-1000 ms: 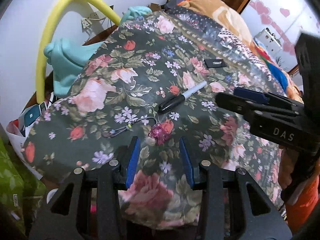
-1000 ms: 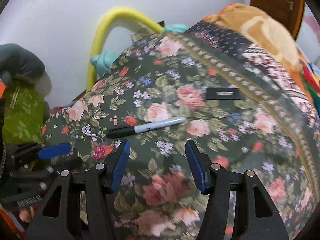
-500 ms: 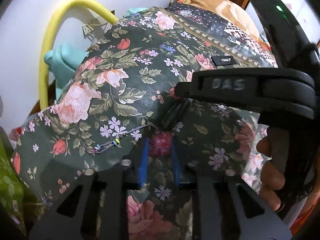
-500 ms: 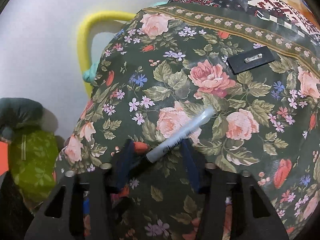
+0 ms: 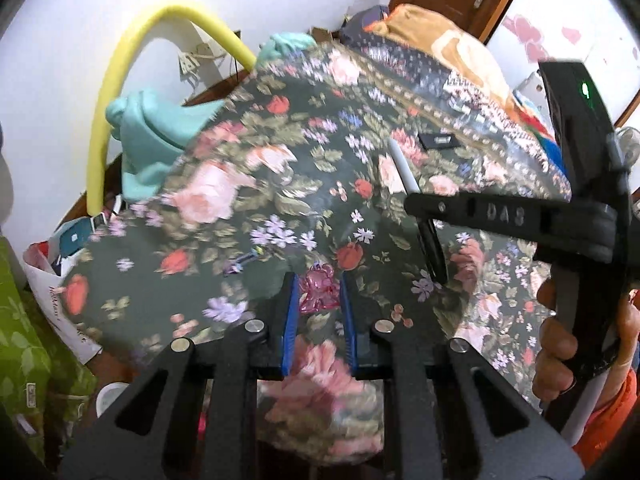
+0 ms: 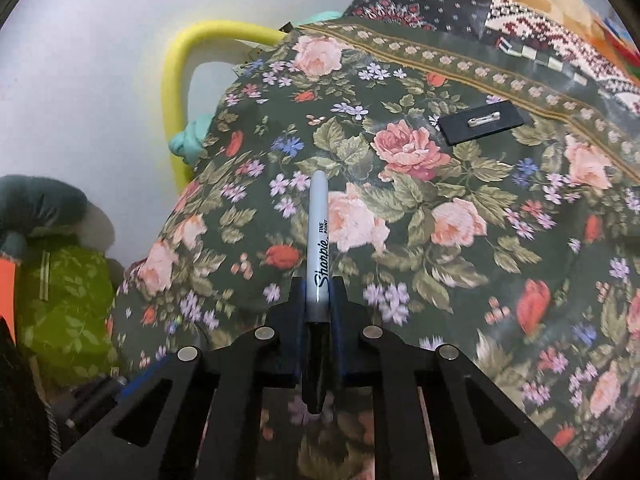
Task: Collect trash
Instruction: 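Carry the marker and pink item with both tools over the bin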
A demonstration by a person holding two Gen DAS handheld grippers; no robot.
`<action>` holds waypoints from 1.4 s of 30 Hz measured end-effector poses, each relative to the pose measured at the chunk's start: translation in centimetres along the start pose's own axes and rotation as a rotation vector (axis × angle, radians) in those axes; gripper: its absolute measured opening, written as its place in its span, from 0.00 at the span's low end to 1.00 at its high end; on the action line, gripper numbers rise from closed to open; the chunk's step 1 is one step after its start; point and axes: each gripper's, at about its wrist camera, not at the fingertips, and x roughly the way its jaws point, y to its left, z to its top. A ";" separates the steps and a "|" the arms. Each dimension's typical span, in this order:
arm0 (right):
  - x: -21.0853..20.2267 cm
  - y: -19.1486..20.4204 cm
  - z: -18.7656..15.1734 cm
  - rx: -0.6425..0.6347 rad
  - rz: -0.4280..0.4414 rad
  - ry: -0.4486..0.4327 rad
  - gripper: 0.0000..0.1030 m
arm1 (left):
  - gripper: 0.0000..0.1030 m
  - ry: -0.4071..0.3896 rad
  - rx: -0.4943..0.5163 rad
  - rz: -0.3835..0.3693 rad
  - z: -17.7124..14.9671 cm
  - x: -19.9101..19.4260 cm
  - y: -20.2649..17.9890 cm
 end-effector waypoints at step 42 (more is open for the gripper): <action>0.1 31.3 -16.9 -0.542 0.143 0.096 0.10 | 0.19 -0.126 -0.250 0.200 -18.1 -19.9 20.7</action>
